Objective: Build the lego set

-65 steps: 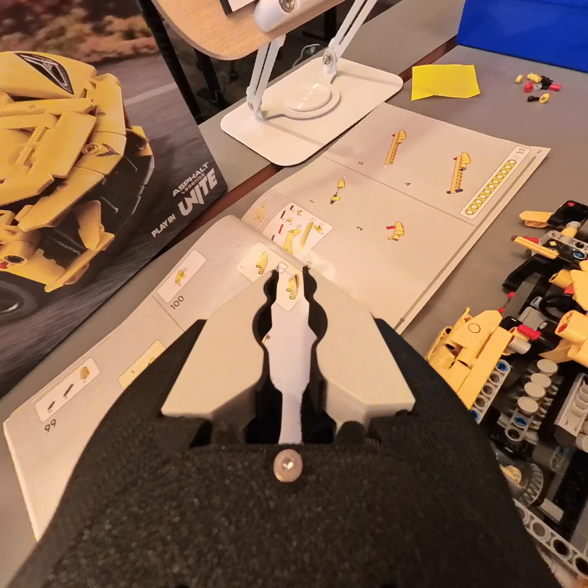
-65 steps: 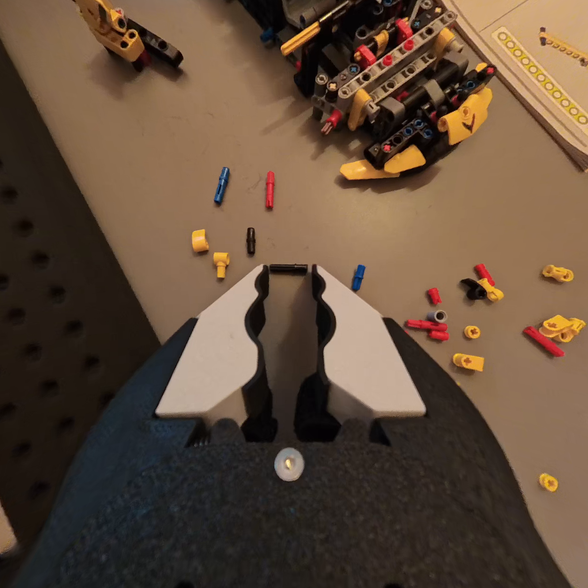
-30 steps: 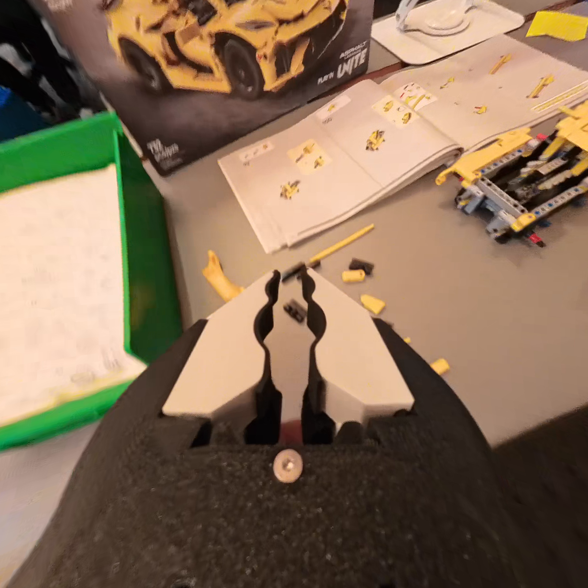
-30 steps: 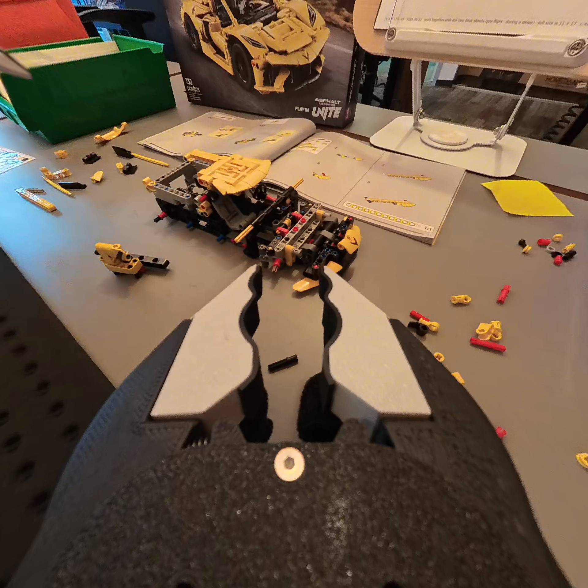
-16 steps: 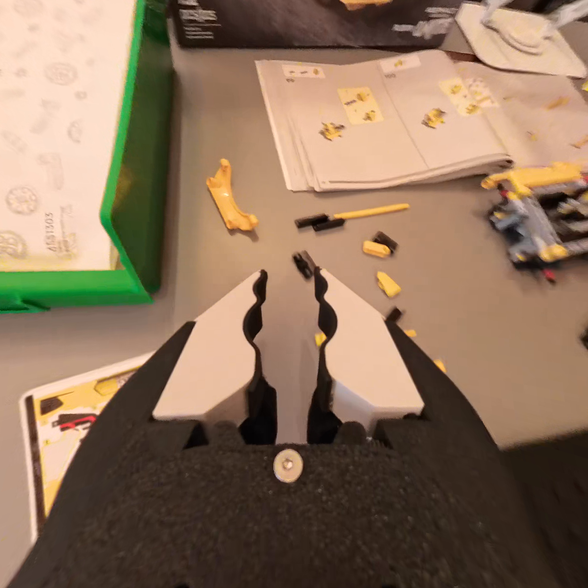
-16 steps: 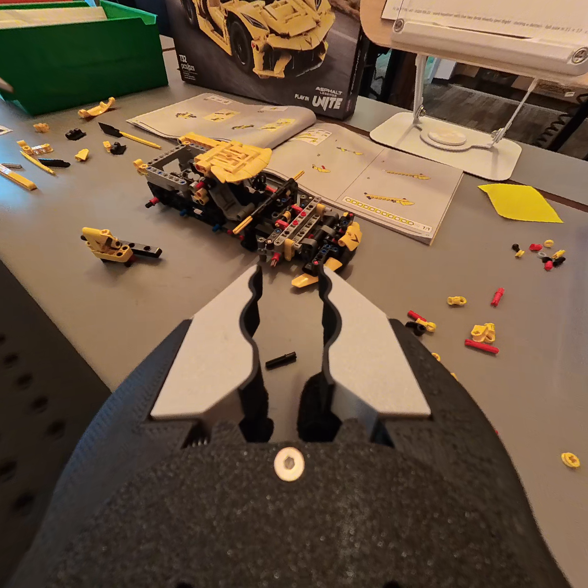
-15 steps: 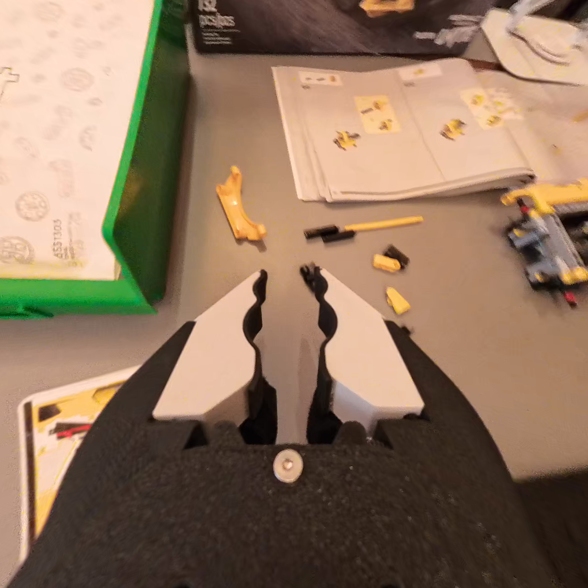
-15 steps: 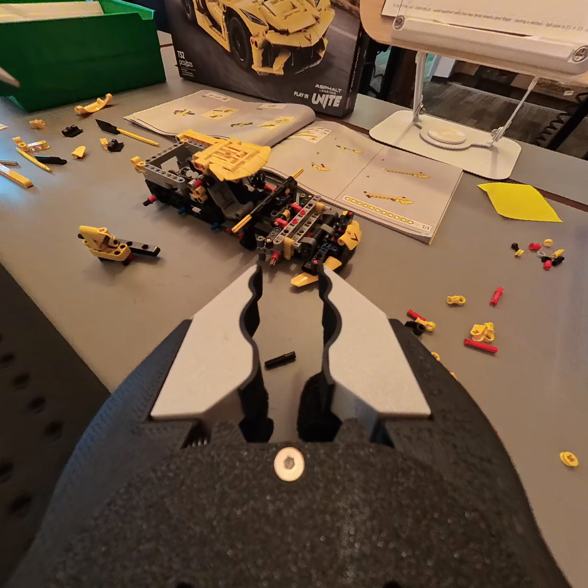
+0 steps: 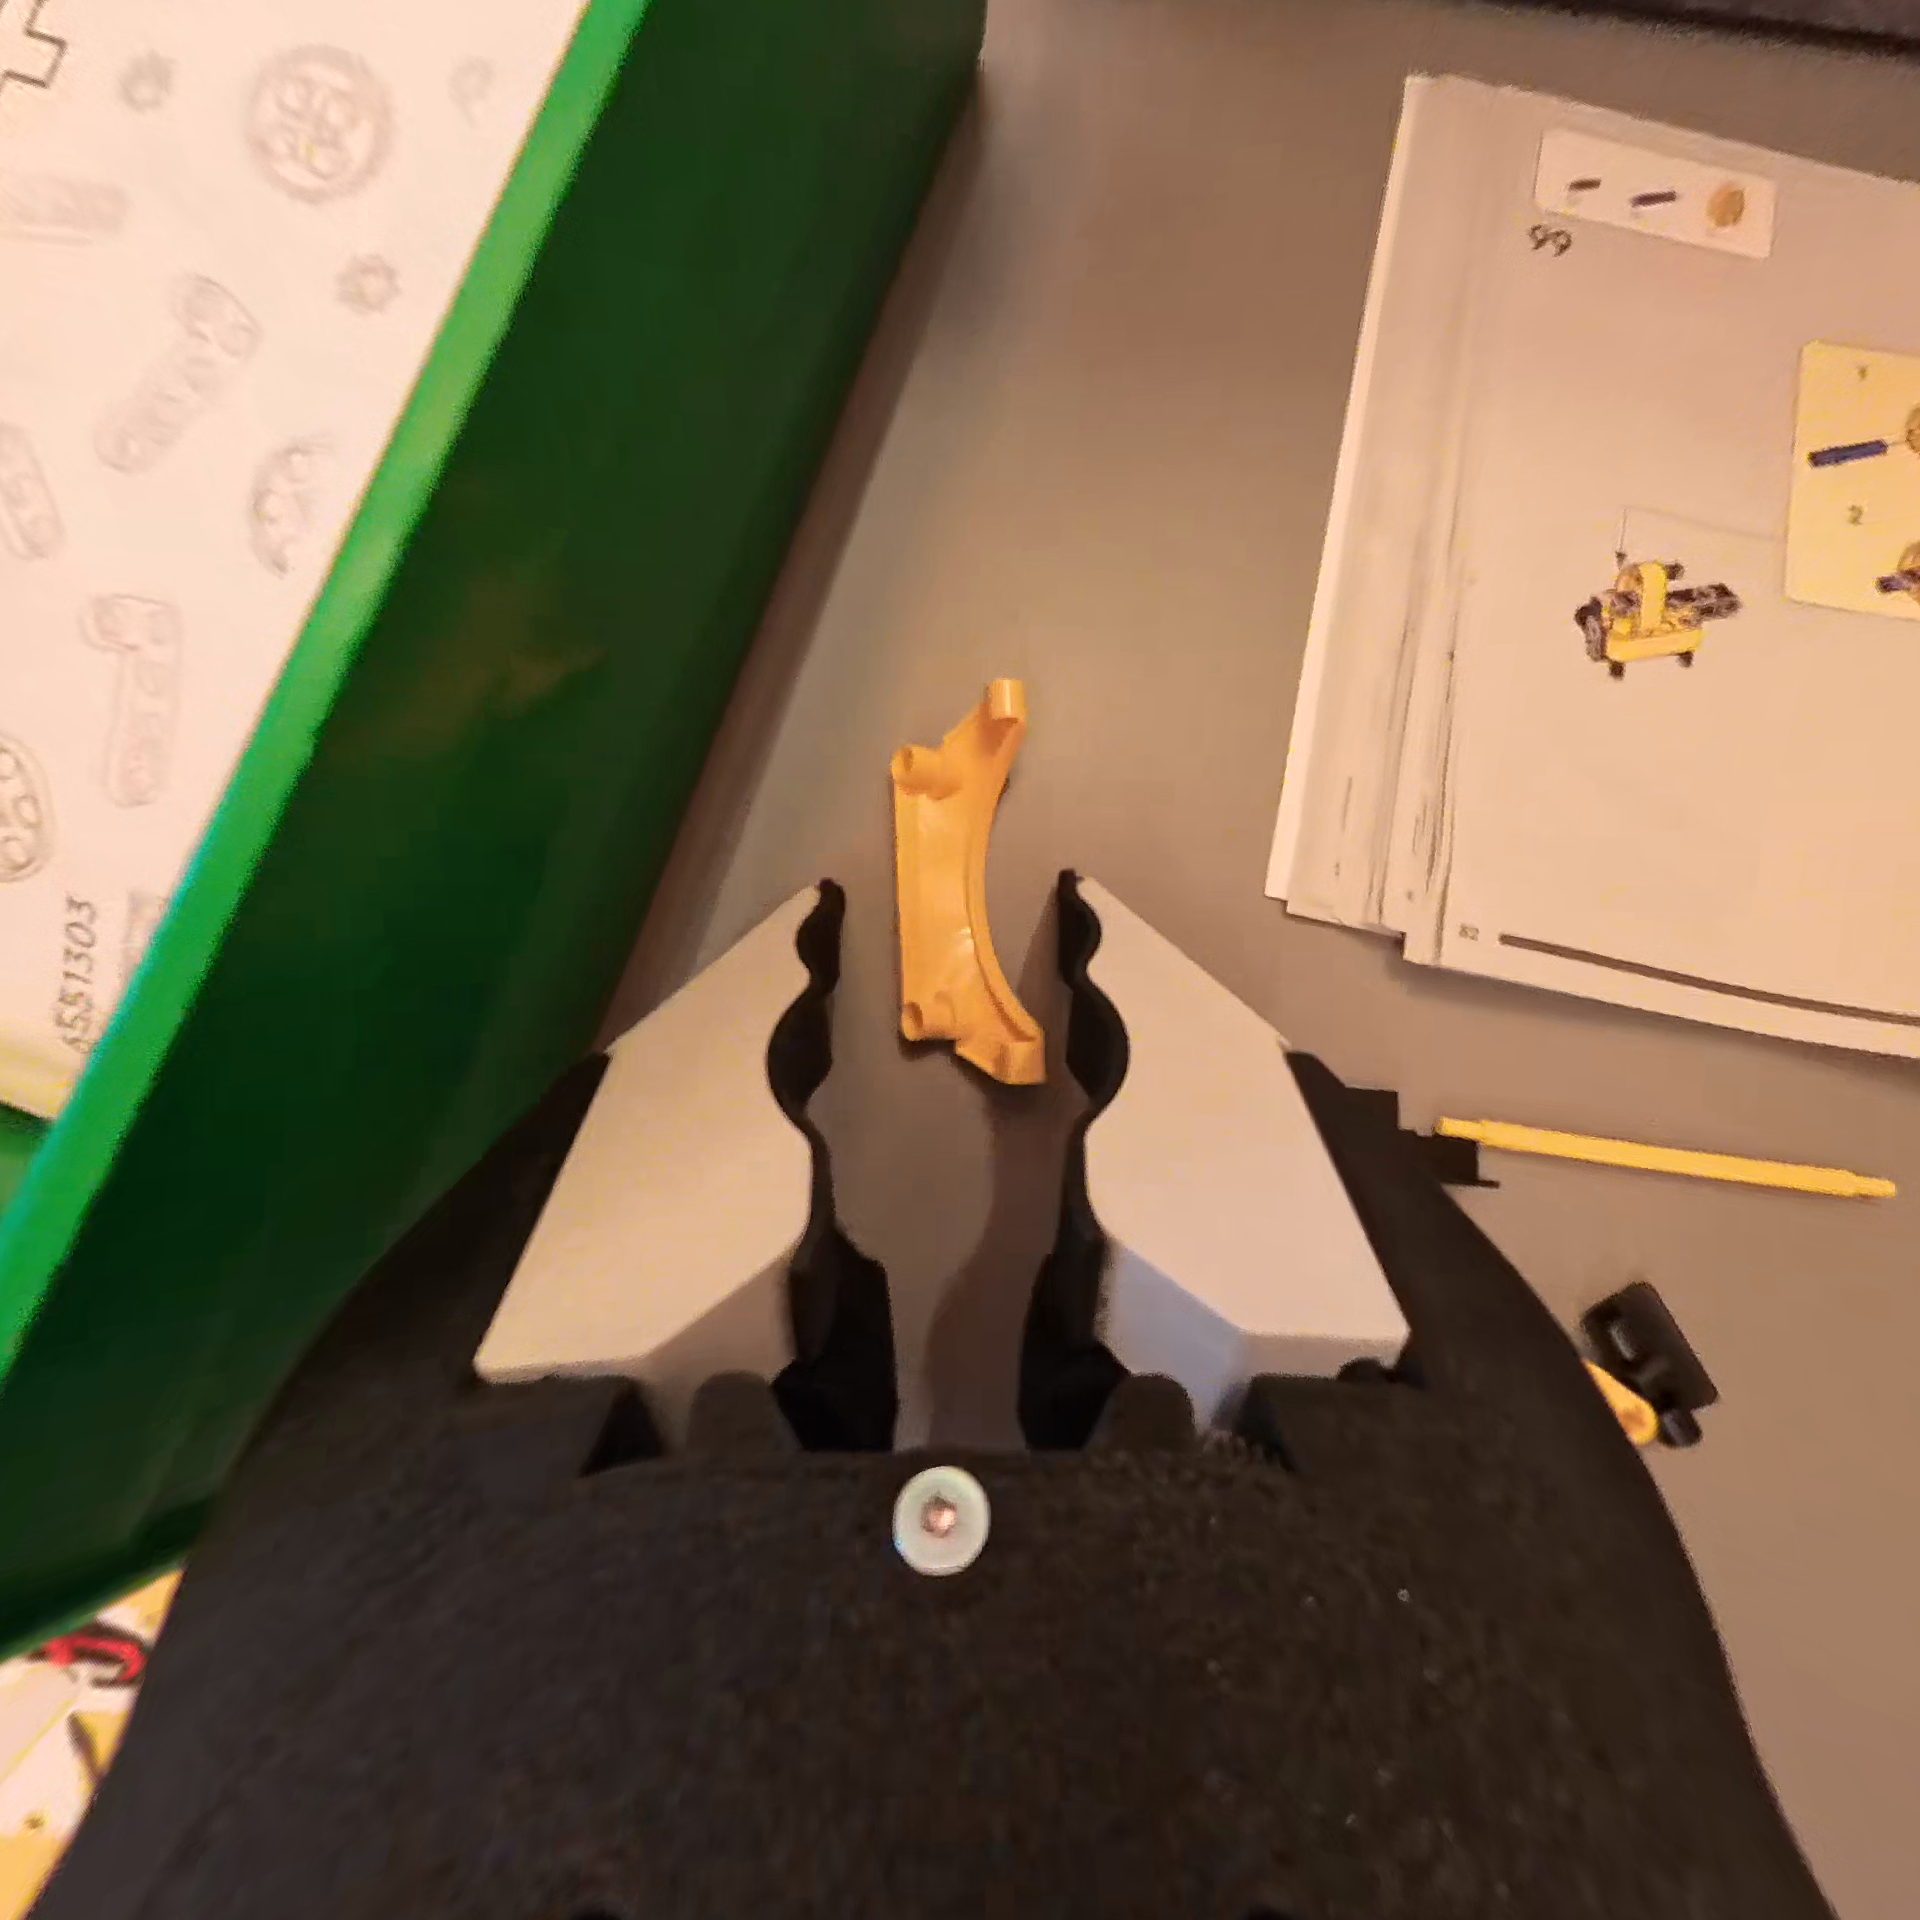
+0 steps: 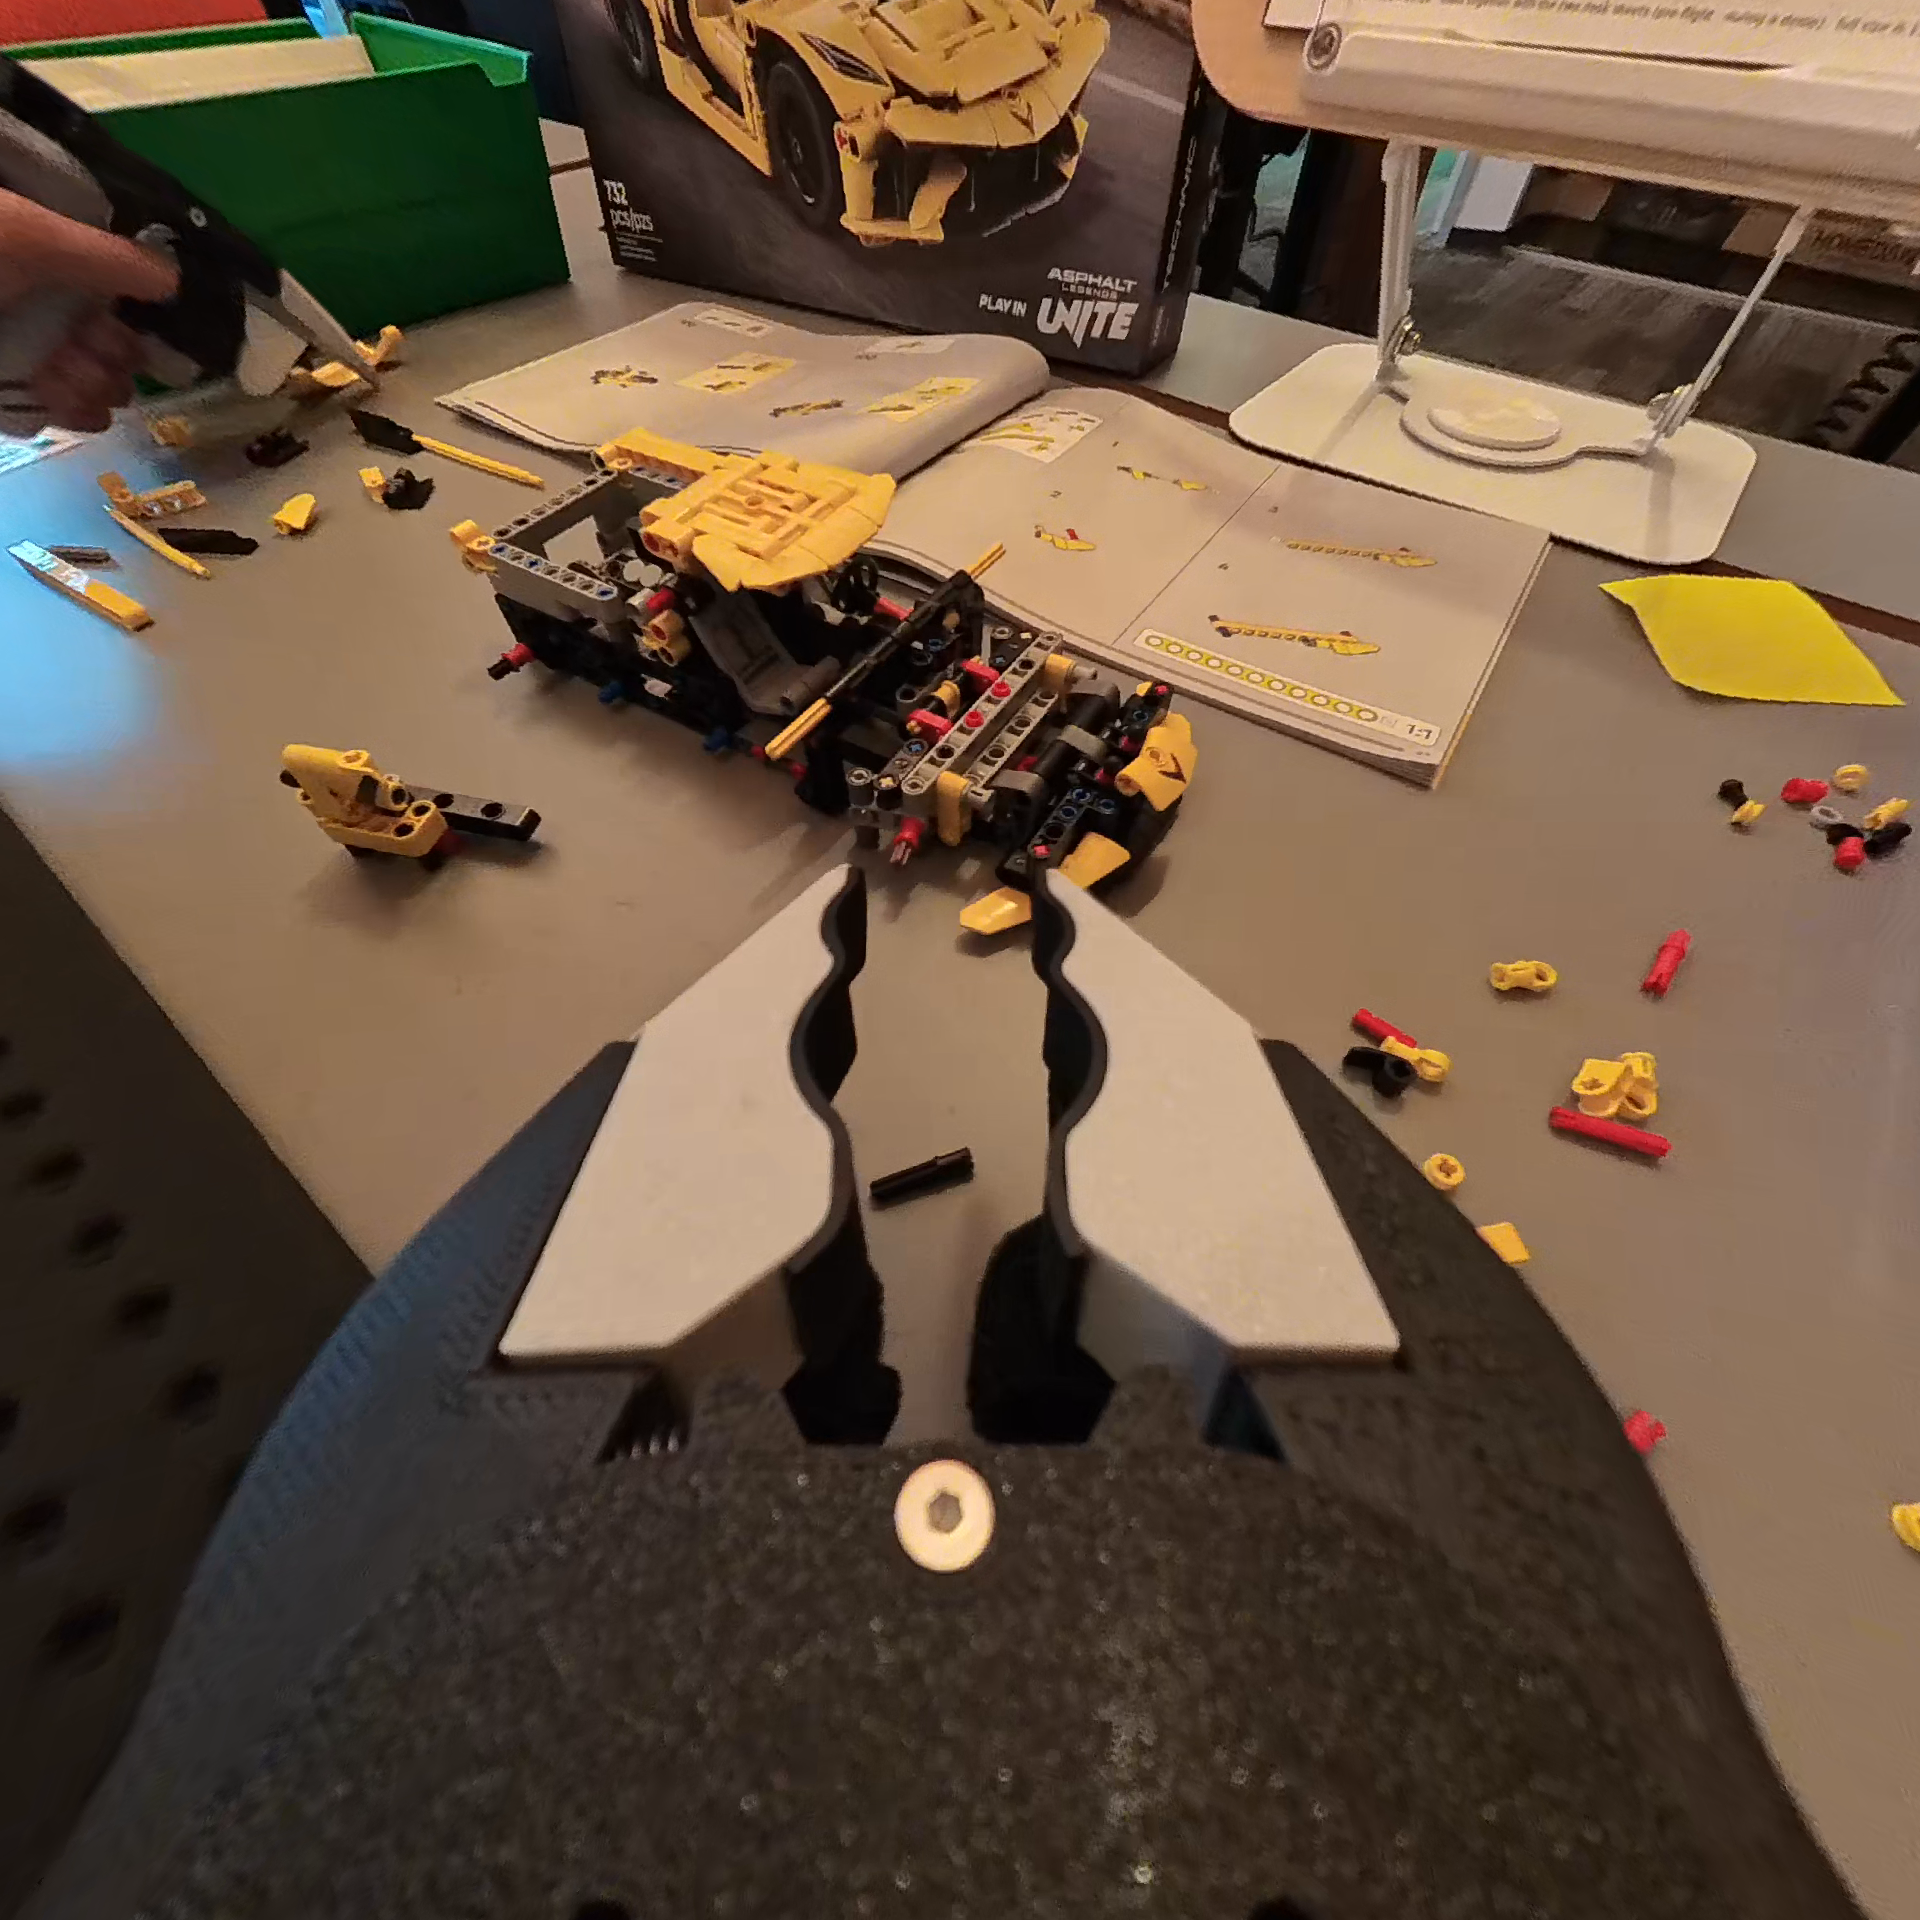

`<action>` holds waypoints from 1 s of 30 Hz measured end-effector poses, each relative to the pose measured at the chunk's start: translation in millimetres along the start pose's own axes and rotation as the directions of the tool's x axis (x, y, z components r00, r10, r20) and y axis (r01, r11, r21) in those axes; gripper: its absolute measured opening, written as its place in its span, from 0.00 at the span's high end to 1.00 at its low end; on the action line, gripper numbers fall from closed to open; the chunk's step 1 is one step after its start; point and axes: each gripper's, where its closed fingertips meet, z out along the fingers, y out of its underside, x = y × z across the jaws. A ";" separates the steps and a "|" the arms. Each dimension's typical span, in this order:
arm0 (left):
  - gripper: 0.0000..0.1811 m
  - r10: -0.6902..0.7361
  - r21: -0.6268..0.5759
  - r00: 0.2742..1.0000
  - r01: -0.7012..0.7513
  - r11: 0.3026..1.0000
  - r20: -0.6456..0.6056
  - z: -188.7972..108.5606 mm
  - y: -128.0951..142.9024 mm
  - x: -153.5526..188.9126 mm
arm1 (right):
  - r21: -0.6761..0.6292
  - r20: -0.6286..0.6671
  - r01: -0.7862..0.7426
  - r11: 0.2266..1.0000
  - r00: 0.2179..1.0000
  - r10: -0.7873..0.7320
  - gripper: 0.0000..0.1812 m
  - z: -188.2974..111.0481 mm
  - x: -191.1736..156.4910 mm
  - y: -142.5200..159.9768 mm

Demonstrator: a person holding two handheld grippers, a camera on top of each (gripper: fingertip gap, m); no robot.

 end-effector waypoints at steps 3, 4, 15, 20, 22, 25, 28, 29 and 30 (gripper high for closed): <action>0.83 0.011 -0.015 1.000 -0.010 1.000 0.009 -0.2 0.9 -0.9 | -0.016 0.008 0.019 1.000 1.000 -0.019 0.84 2.0 -2.7 2.6; 0.91 0.017 -0.019 1.000 -0.018 1.000 -0.003 -0.9 1.9 1.3 | -0.020 0.007 0.027 0.999 1.000 -0.026 0.84 2.6 -3.3 3.2; 0.99 0.189 0.127 0.945 -0.160 0.979 -0.267 -63.6 -5.8 62.6 | 0.008 0.012 0.006 1.000 1.000 -0.006 0.85 0.4 -1.5 -0.3; 1.00 0.380 0.223 0.687 -0.311 0.924 -0.619 -146.5 34.4 196.8 | 0.013 0.000 0.013 1.000 1.000 -0.013 0.85 -0.2 -0.7 -1.2; 1.00 0.424 0.214 0.600 -0.391 0.895 -0.678 -161.3 70.0 235.7 | 0.014 -0.005 0.022 1.000 1.000 -0.022 0.85 -0.5 -1.2 -1.5; 1.00 0.445 0.222 0.478 -0.452 0.864 -0.757 -182.0 114.7 280.0 | 0.020 -0.014 0.032 0.999 0.999 -0.032 0.85 -1.2 -0.9 -2.4; 1.00 0.457 0.212 0.383 -0.534 0.819 -0.803 -190.1 155.3 318.5 | 0.015 -0.011 0.028 1.000 1.000 -0.028 0.85 -0.5 -0.9 -1.6; 1.00 0.470 0.210 0.364 -0.566 0.798 -0.804 -191.6 165.5 328.0 | 0.015 -0.006 0.029 0.999 1.000 -0.028 0.85 -0.7 -1.7 -1.7; 1.00 0.485 0.224 0.341 -0.582 0.782 -0.805 -196.0 172.1 337.9 | 0.021 -0.004 0.030 0.999 1.000 -0.030 0.85 -1.3 -2.2 -2.2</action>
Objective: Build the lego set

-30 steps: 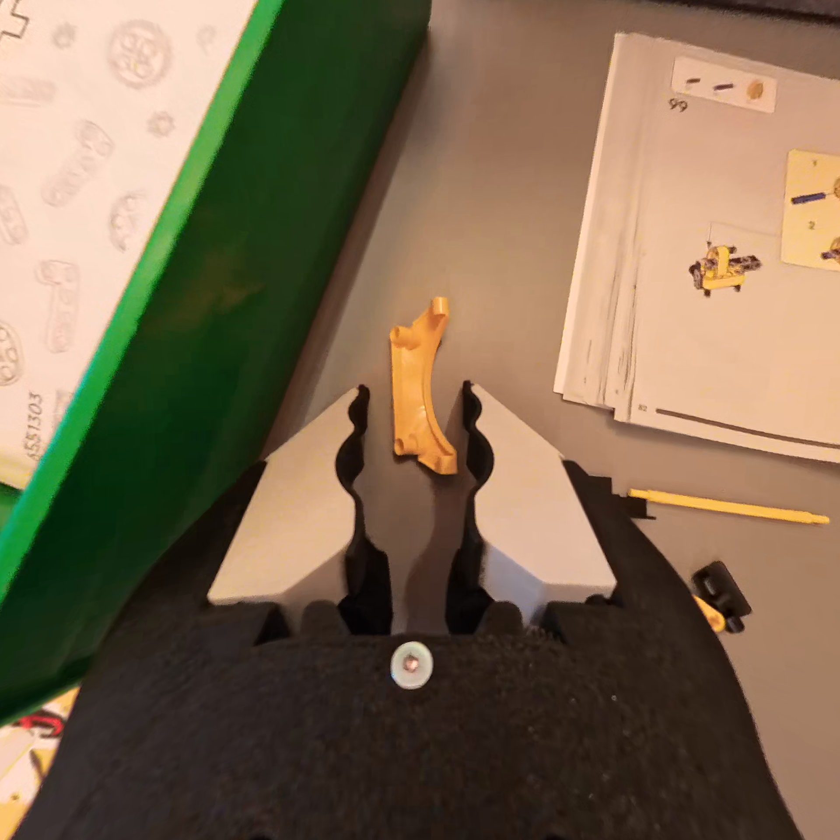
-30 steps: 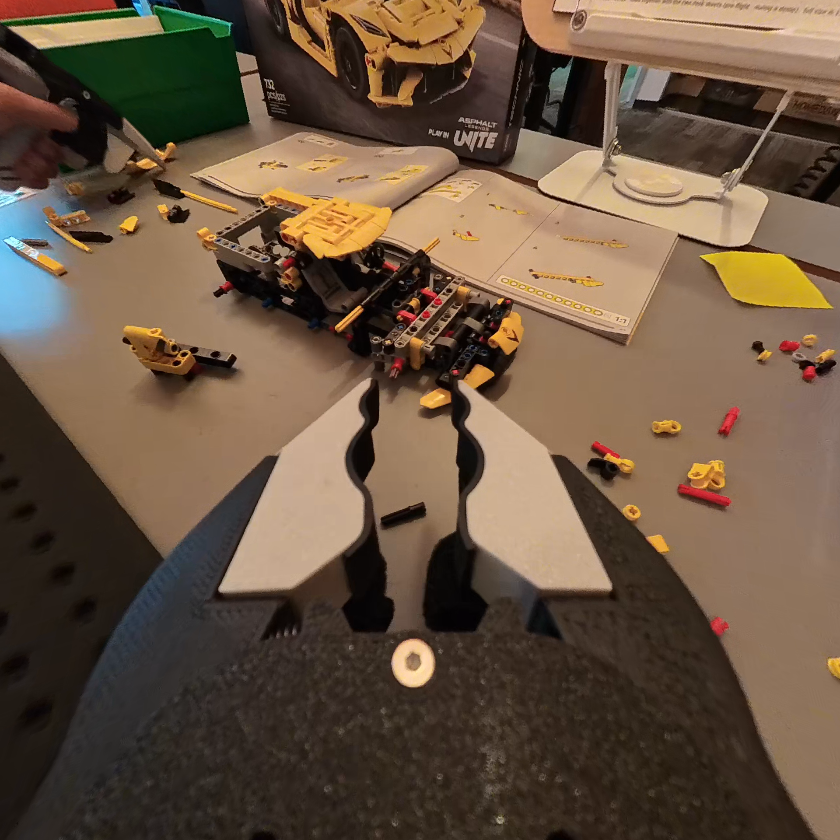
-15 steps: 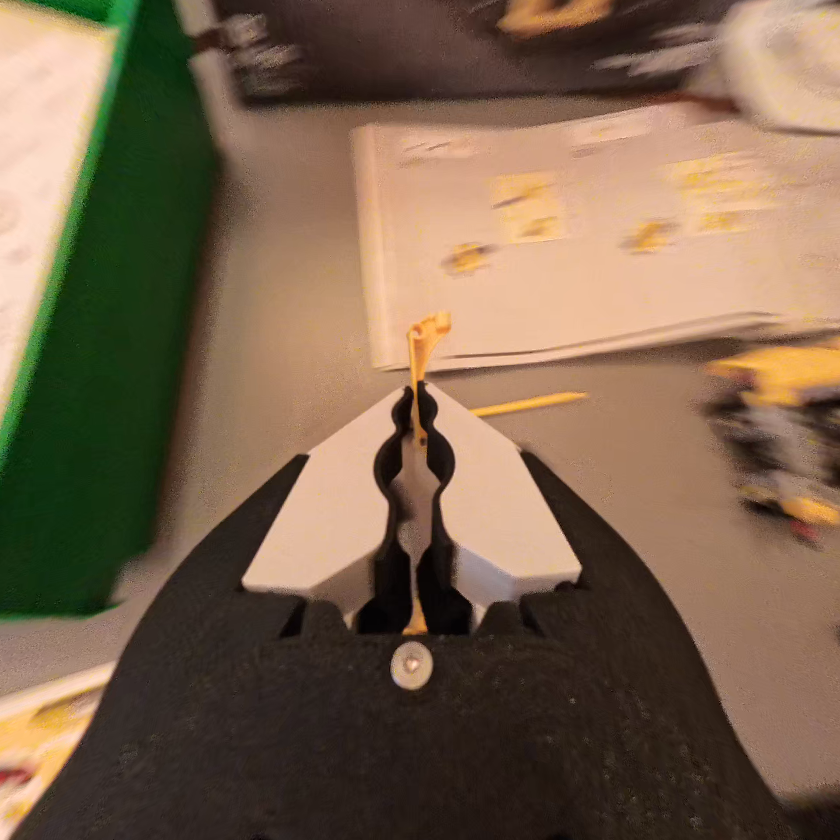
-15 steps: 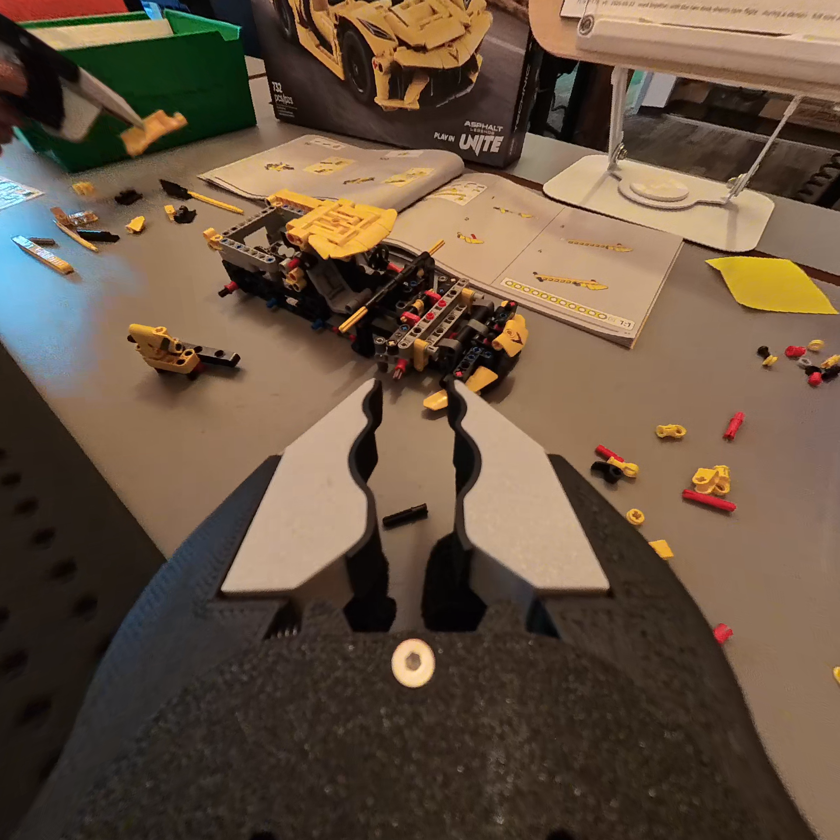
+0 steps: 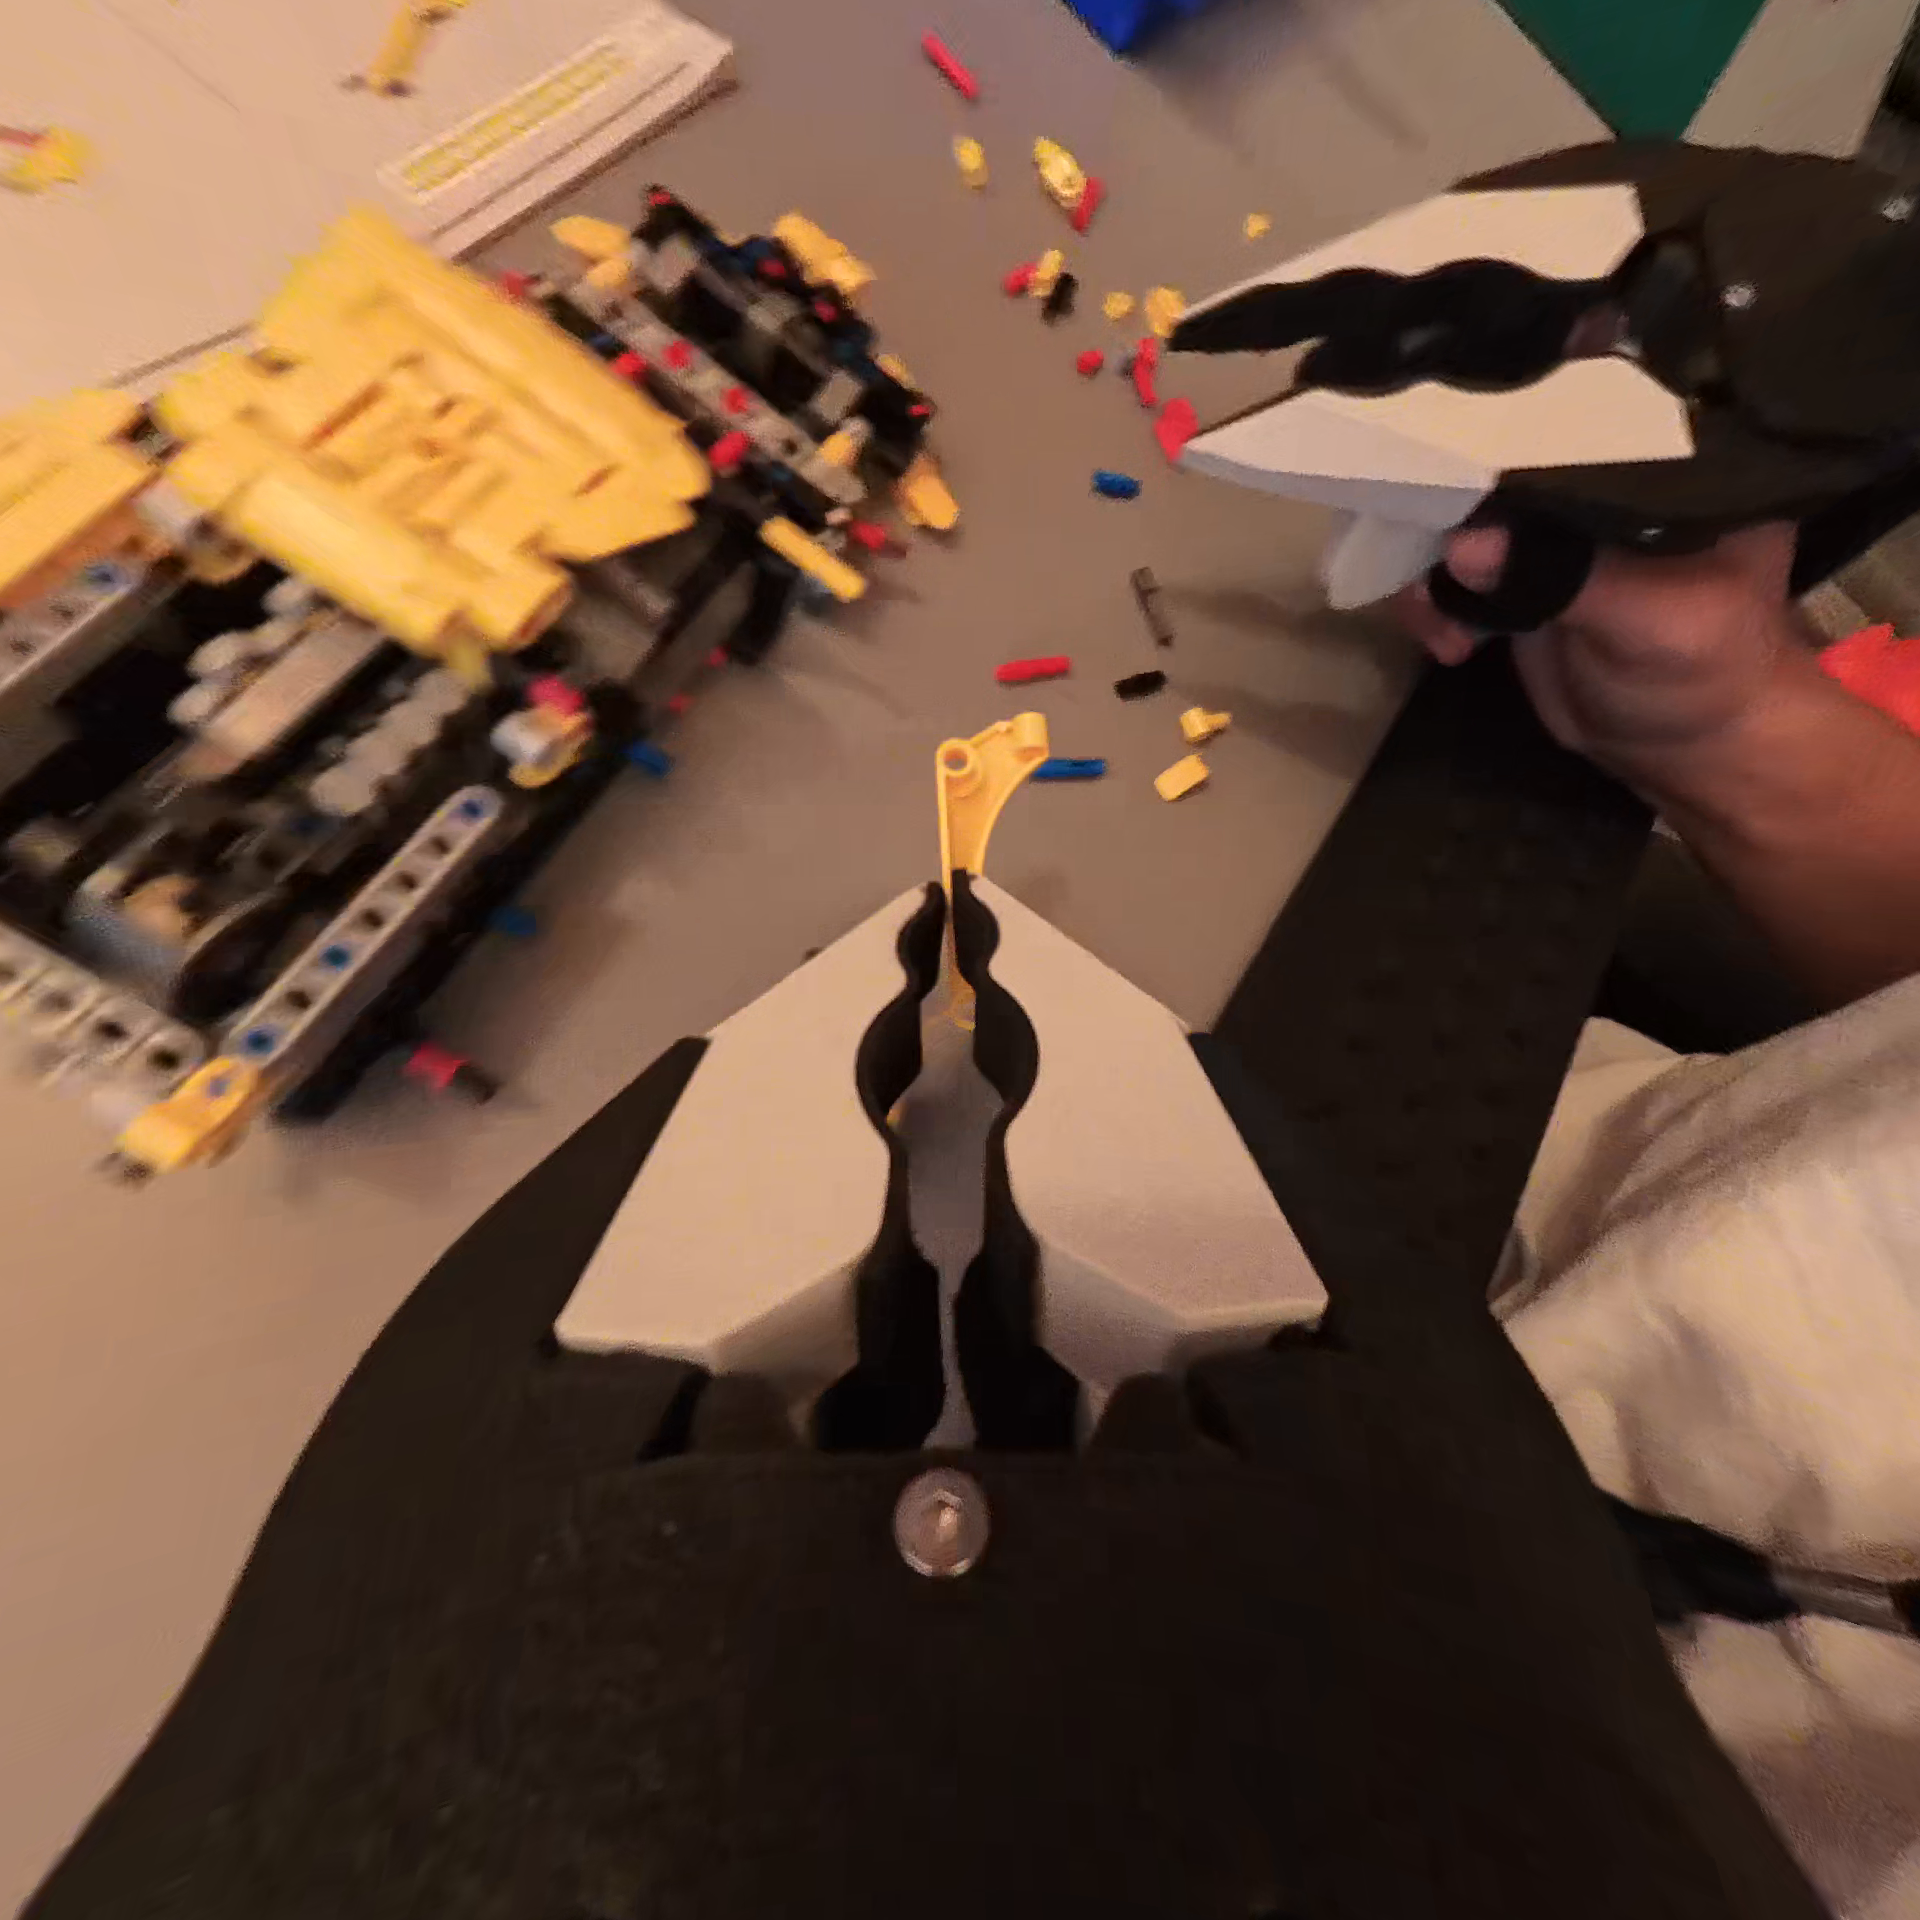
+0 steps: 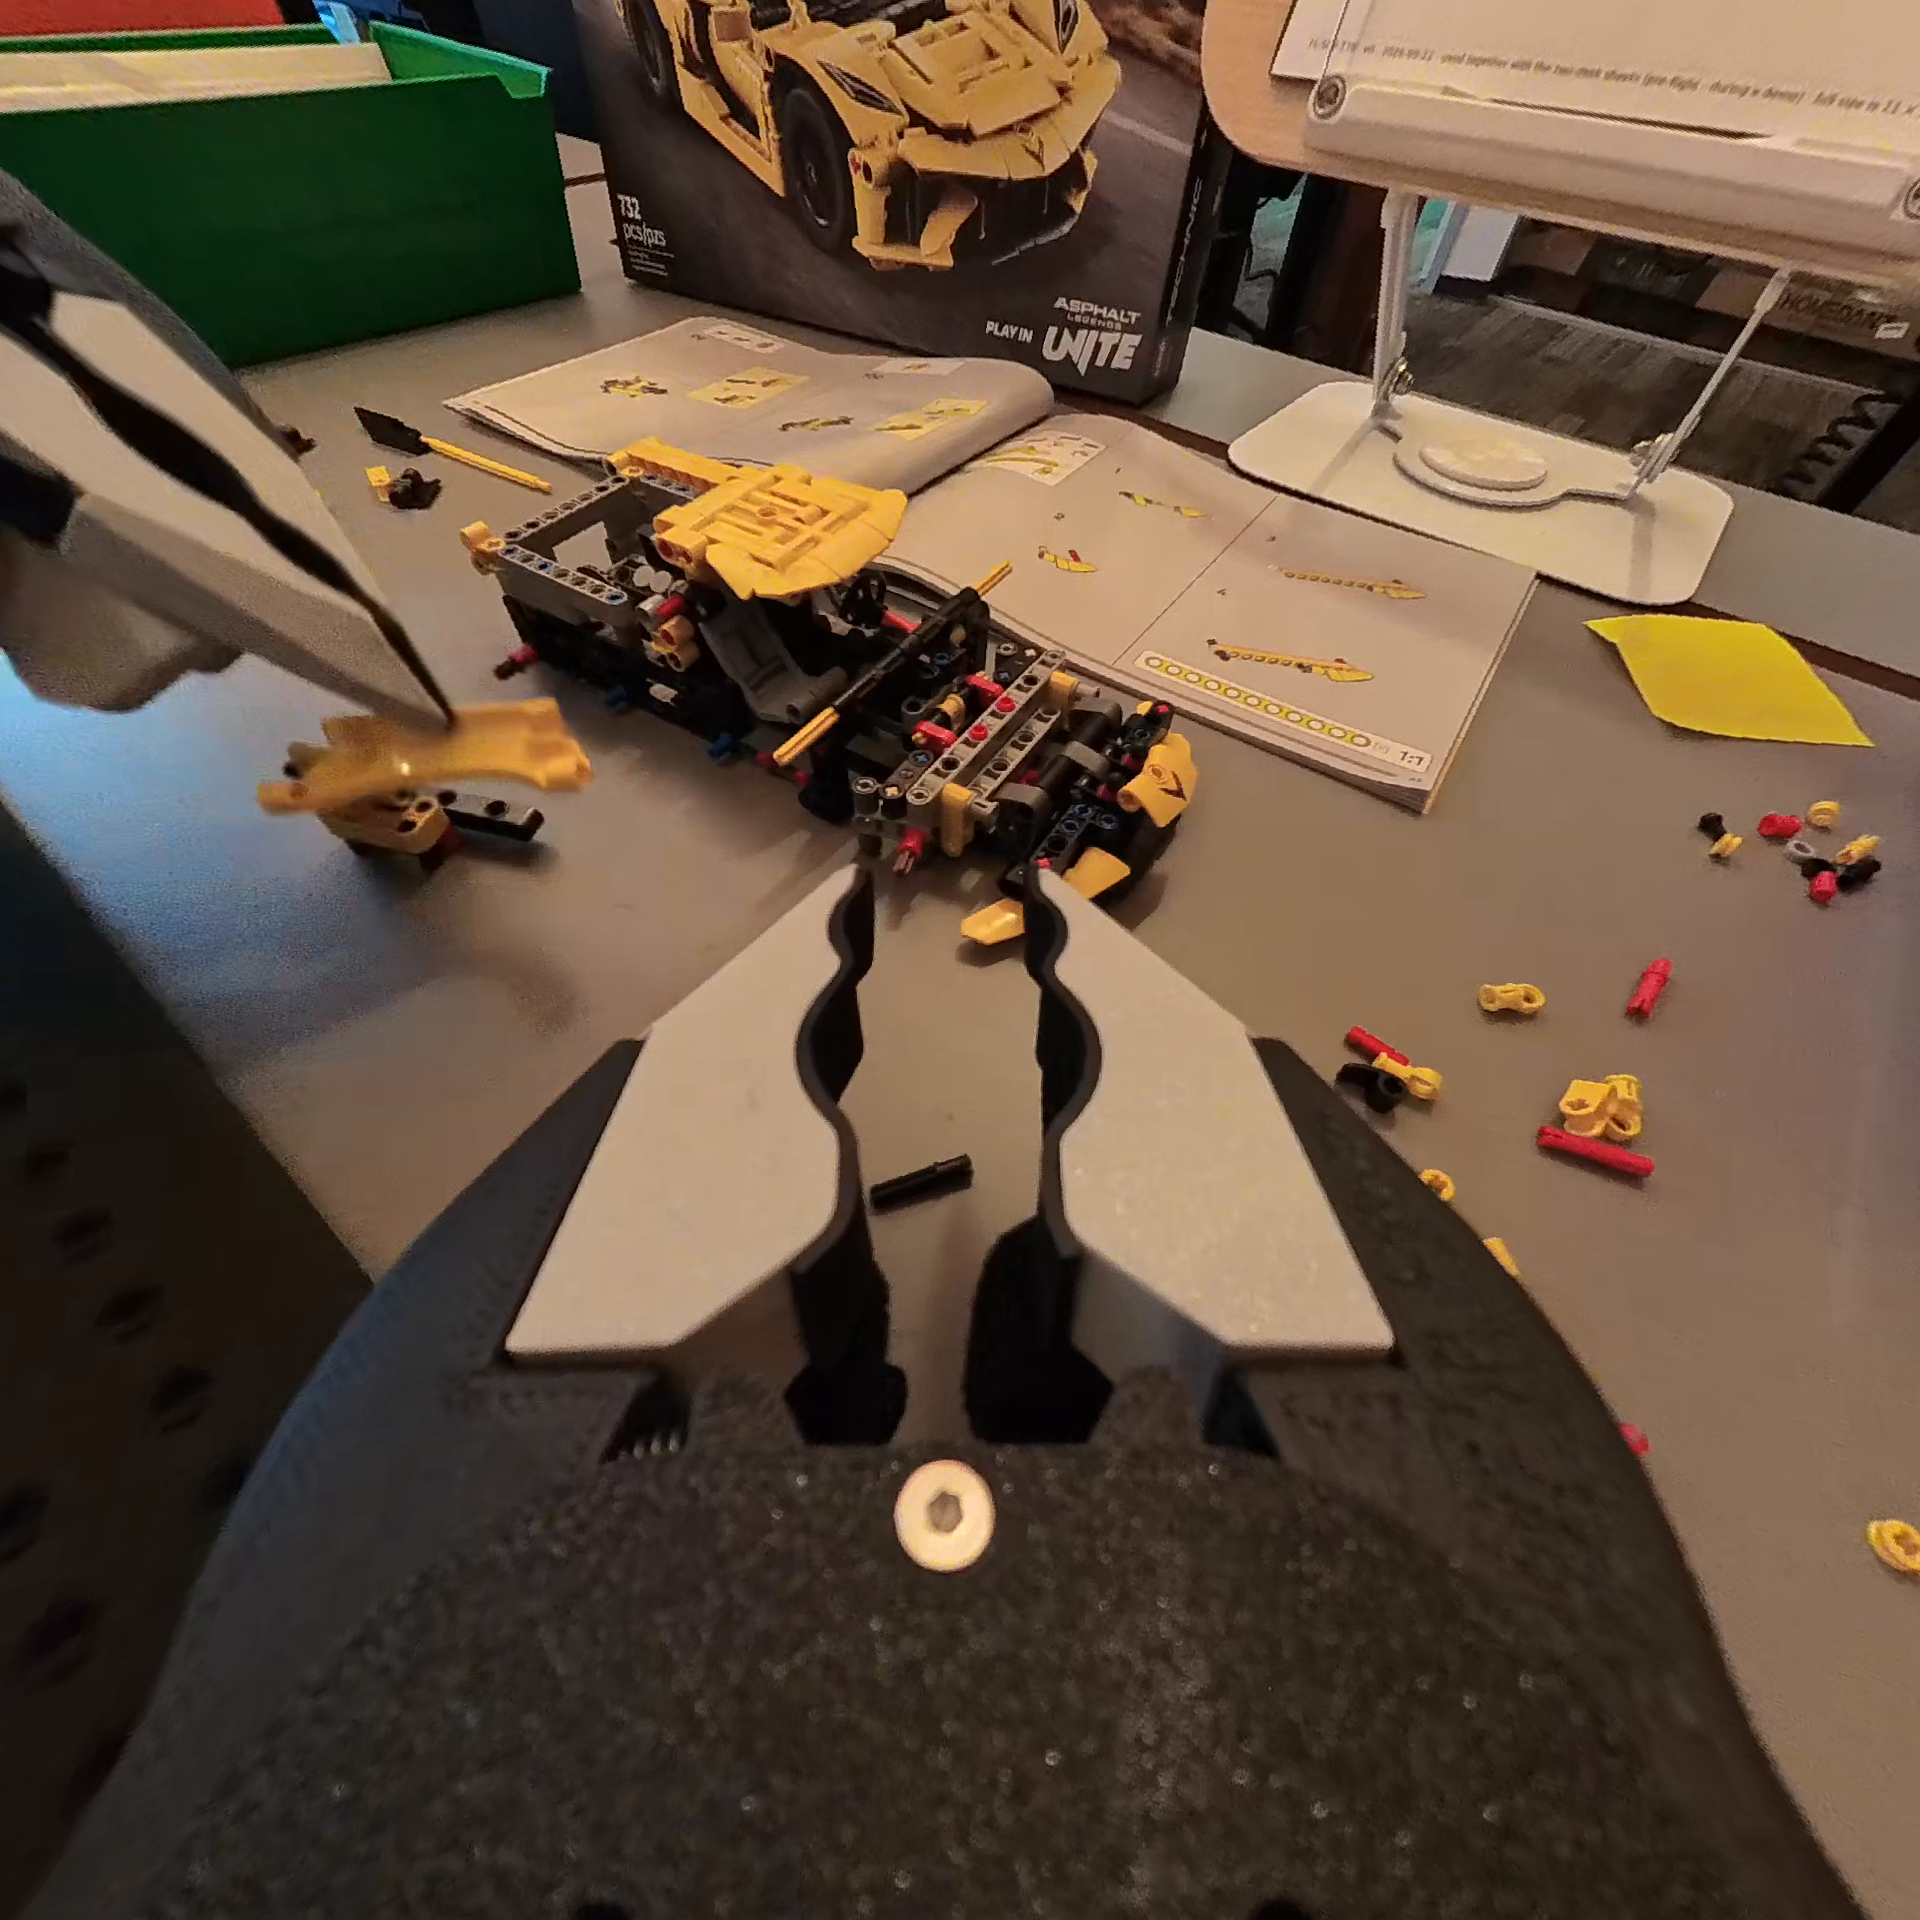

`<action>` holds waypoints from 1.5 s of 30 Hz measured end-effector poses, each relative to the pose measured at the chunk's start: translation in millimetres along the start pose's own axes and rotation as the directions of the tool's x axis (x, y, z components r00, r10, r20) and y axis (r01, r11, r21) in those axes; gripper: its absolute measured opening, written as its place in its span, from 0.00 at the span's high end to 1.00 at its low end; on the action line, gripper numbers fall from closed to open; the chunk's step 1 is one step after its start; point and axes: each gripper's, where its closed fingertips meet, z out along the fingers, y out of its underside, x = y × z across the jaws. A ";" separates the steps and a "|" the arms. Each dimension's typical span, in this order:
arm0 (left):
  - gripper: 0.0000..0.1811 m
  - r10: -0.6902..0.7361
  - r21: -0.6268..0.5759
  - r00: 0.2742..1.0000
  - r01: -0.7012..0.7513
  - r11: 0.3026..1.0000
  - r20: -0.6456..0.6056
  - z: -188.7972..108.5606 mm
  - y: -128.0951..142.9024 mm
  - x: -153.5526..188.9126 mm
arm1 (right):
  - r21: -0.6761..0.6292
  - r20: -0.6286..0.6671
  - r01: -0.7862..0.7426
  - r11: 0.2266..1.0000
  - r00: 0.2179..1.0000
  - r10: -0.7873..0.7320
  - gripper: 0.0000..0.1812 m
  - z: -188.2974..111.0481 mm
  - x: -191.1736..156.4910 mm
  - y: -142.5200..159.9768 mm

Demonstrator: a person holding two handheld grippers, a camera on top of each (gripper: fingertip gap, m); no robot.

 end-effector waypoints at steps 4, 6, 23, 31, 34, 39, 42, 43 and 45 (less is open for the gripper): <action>1.00 0.057 -0.061 0.998 -0.059 0.996 -0.041 24.3 -0.2 32.1 | 0.005 0.008 -0.010 1.000 1.000 0.010 0.85 -0.4 -0.1 -0.6; 1.00 0.084 -0.142 0.996 -0.081 0.987 0.012 37.1 13.1 26.1 | 0.010 0.011 -0.012 1.000 1.000 0.012 0.85 -0.9 -0.3 -1.3; 0.85 0.197 0.230 0.980 -0.184 0.956 -0.034 -35.9 -1.6 36.1 | -0.012 0.022 -0.004 1.000 1.000 0.005 0.86 1.7 -2.2 2.4; 0.85 0.297 -0.191 0.916 -0.252 0.949 0.269 -171.6 119.0 -120.9 | -0.020 0.014 -0.025 1.000 1.000 0.025 0.86 2.8 1.1 3.8; 0.85 0.390 -0.343 0.896 -0.306 0.888 0.211 -172.6 150.1 -138.3 | -0.026 0.007 -0.012 1.000 1.000 0.012 0.86 3.1 0.9 4.6; 0.86 0.453 -0.383 0.881 -0.376 0.844 0.135 -164.6 158.7 -145.9 | -0.030 -0.029 0.017 0.999 0.999 -0.018 0.86 2.6 3.9 5.2; 0.88 0.436 -0.381 0.893 -0.367 0.848 0.110 -160.2 157.8 -148.0 | -0.042 -0.032 0.025 0.999 0.999 -0.026 0.86 3.9 3.8 6.9; 0.88 0.433 -0.381 0.895 -0.366 0.849 0.105 -159.1 157.3 -148.1 | -0.046 -0.031 0.027 0.999 0.999 -0.029 0.86 4.3 3.4 7.5; 0.91 0.432 -0.382 0.895 -0.363 0.850 0.109 -157.6 155.2 -150.3 | -0.050 -0.029 0.032 0.998 0.999 -0.034 0.86 4.7 2.8 8.1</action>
